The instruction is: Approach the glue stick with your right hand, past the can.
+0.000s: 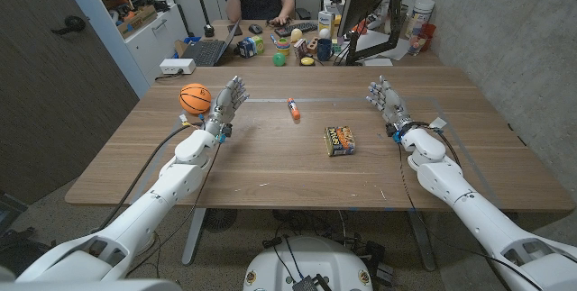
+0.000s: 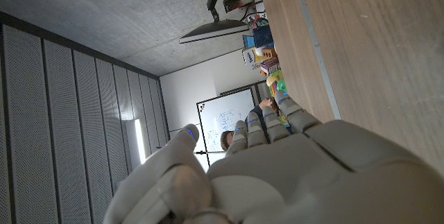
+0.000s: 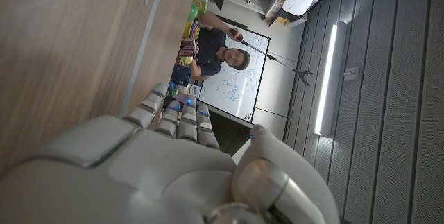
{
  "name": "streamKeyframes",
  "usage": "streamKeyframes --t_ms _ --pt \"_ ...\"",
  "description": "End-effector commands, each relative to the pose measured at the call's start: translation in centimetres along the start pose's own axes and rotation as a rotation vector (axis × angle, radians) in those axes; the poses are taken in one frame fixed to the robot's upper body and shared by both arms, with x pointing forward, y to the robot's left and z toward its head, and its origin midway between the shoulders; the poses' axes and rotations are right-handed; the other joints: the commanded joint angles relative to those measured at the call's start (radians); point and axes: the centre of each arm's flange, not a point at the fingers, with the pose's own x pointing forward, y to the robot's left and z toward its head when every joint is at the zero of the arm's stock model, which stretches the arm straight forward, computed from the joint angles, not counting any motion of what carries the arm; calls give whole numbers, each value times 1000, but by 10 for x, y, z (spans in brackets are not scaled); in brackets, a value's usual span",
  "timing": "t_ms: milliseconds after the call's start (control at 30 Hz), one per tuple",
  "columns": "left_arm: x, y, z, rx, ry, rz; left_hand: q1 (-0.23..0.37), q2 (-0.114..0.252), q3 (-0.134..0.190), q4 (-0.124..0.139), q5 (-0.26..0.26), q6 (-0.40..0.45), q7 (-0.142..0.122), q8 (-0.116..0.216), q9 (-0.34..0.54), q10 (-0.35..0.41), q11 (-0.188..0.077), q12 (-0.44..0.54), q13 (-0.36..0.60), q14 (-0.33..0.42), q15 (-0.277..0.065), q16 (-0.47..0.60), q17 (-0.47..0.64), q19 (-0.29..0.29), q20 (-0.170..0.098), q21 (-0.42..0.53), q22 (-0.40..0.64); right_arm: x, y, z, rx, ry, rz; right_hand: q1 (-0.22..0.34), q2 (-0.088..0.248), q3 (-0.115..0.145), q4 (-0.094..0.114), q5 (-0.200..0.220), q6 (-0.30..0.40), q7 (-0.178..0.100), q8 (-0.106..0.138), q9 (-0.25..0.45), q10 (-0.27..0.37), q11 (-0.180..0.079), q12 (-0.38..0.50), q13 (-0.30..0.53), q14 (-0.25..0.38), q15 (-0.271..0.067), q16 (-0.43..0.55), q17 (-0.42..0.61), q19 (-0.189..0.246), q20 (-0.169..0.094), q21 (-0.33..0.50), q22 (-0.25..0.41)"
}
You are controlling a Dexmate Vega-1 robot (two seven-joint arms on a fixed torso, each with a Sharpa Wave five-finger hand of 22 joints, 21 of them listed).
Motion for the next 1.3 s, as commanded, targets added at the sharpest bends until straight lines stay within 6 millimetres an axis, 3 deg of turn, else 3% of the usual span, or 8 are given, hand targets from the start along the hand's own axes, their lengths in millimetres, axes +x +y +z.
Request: streamKeyframes --t_ms 33,133,233,367,500,633,1033,1300 --pt "0 1 -2 -6 3 -1 9 0 7 -1 5 0 7 8 1 10 -3 7 4 8 3 4 1 7 1 5 4 -3 1 -6 -10 17 6 10 0 5 2 5 -5 7 6 5 4 2 4 4 8 1 3 3 7 3 5 5" --pt "0 0 -4 -8 6 0 9 0 7 -1 5 0 7 8 1 10 -3 7 4 7 3 4 1 7 1 5 4 2 2 0 -17 0 13 7 -1 4 2 7 -15 -18 4 6 -7 6 1 4 11 36 4 4 6 17 2 4" --pt "0 0 -5 -12 9 -2 9 0 7 -2 6 0 7 8 1 10 -2 7 4 8 2 4 1 7 1 4 4 11 4 11 -59 -11 25 4 -3 4 -2 10 -37 -37 1 6 -31 9 -3 6 10 74 4 6 10 140 -2 4" --pt "1 0 -5 -13 6 -6 9 0 7 -2 6 0 7 8 1 10 -2 7 4 8 3 4 1 8 1 4 4 25 11 26 -147 -32 50 10 -7 5 -9 11 -49 -53 -1 6 -46 0 -6 6 4 61 1 5 11 164 -4 3" --pt "-1 2 -5 -14 0 -1 9 0 7 -2 6 1 7 8 1 10 -1 7 4 8 2 4 2 8 1 3 4 38 21 38 -222 -41 74 23 -10 9 -19 10 -59 -69 0 6 -59 -23 -6 5 -9 37 -3 4 -2 151 -13 1" --pt "-4 5 -6 -17 3 8 8 0 7 -2 6 1 7 8 1 10 -2 7 4 8 3 4 2 8 1 3 4 50 31 46 -214 -88 101 42 -20 10 -34 7 -43 -71 9 4 -26 -92 8 3 14 2 6 1 14 79 -15 0" --pt "-6 8 -7 -28 3 12 8 0 8 -2 7 1 8 8 1 11 -2 7 4 9 3 4 2 8 1 2 5 84 69 86 -398 -158 203 47 -75 -22 -53 -7 -143 -82 -13 2 -143 -108 -21 2 -56 9 -10 2 -11 82 -41 -5" --pt "-8 11 -6 -31 -5 18 7 0 8 -3 7 2 7 8 1 12 -1 7 4 9 3 4 2 9 1 1 5 97 90 108 -503 -250 184 47 -83 -29 -56 -8 -148 -91 -8 3 -149 -98 -15 2 -64 21 -9 2 -21 74 -47 -5"
